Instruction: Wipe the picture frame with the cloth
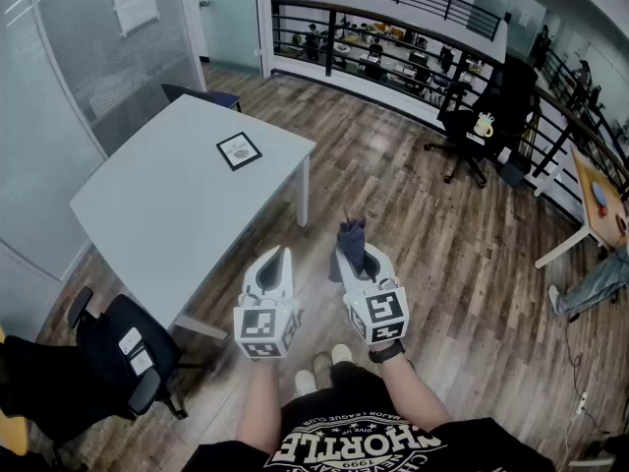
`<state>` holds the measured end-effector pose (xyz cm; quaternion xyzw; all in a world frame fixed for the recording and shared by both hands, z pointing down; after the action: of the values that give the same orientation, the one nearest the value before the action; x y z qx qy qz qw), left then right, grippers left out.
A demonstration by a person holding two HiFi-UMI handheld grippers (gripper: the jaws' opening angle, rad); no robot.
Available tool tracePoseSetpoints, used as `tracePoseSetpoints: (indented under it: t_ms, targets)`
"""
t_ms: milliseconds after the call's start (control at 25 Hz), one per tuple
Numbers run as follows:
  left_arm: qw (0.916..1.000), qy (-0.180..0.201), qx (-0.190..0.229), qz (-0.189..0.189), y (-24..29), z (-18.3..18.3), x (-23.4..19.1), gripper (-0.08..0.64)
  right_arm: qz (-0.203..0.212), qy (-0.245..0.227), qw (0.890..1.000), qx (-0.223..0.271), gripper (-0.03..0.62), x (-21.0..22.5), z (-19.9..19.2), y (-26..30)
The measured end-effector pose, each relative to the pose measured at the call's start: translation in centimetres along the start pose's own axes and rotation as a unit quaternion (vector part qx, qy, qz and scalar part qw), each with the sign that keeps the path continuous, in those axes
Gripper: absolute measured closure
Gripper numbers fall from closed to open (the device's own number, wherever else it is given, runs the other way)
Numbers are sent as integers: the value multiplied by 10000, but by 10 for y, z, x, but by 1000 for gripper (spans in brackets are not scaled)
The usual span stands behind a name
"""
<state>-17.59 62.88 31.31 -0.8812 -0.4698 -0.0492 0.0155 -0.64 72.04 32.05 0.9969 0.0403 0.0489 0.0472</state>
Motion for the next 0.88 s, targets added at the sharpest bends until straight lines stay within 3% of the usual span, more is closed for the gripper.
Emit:
tracePoseSetpoints:
  t_ms: [240, 560, 880]
  targets:
    - [9999, 33, -92, 66, 43, -11, -4, 566, 121, 243, 9994, -206, 520, 27, -4, 33]
    - [9987, 409, -10, 294, 143, 12, 13, 566, 267, 457, 9984, -180, 518, 116, 28, 91]
    - [9967, 400, -442, 556, 213, -10, 12, 566, 491, 721, 9954, -389, 518, 175, 17, 150]
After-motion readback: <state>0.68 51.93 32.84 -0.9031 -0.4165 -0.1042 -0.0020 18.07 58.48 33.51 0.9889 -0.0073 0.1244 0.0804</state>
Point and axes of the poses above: the fingertips, and each gripper's own axes: y forward along the fingers, x to its right, z out of its top, the point moved 9 cm from there along -y, backward along the fingers, and after that the axes turned 11 degrees about y, right-handed, at the moved point
